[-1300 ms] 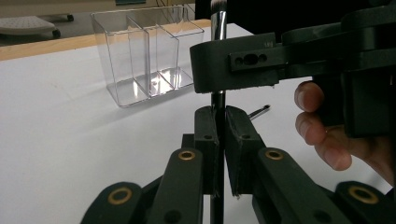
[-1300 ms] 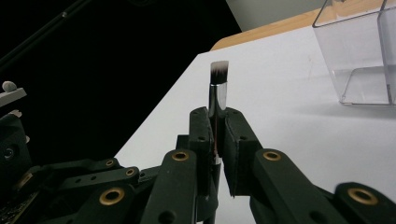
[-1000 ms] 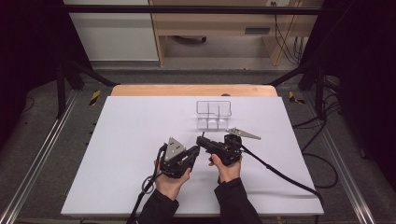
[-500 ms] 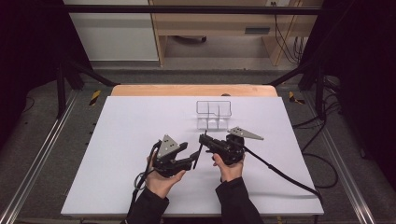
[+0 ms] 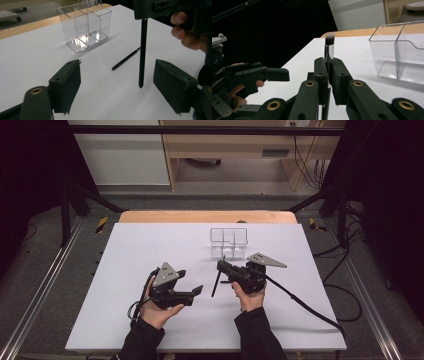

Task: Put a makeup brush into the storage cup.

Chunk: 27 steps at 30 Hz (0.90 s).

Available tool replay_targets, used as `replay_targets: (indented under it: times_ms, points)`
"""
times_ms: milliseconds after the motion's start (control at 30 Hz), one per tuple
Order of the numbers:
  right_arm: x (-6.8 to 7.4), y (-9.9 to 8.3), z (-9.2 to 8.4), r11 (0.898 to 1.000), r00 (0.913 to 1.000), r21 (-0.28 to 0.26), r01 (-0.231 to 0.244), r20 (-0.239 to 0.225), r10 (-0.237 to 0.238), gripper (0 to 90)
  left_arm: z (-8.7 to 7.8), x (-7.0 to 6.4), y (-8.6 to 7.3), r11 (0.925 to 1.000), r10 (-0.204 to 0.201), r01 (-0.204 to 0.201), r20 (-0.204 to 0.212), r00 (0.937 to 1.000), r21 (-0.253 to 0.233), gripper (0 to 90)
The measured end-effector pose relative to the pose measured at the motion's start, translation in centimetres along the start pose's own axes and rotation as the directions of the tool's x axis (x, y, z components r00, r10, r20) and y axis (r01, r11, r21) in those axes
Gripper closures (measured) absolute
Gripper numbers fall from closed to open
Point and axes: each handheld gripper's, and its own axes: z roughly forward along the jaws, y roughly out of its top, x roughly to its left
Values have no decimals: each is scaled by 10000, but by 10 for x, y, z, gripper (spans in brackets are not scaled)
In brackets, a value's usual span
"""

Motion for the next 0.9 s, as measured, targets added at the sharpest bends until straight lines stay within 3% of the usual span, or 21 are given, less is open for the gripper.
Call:
replay_targets:
  times_ms: [367,500,900]
  points:
    - [-3,9,-6,9991,9991,-211,372,187,-368,835,-15,23,-17,9990,-416,415,15,9991,155,111]
    - [-5,13,-8,9985,9983,-246,493,319,-485,835,-23,31,-27,9990,-364,369,-243,9990,241,109]
    - [-13,27,-14,9958,9944,-488,781,757,-743,835,-39,49,-48,9958,-886,898,-689,9937,147,97]
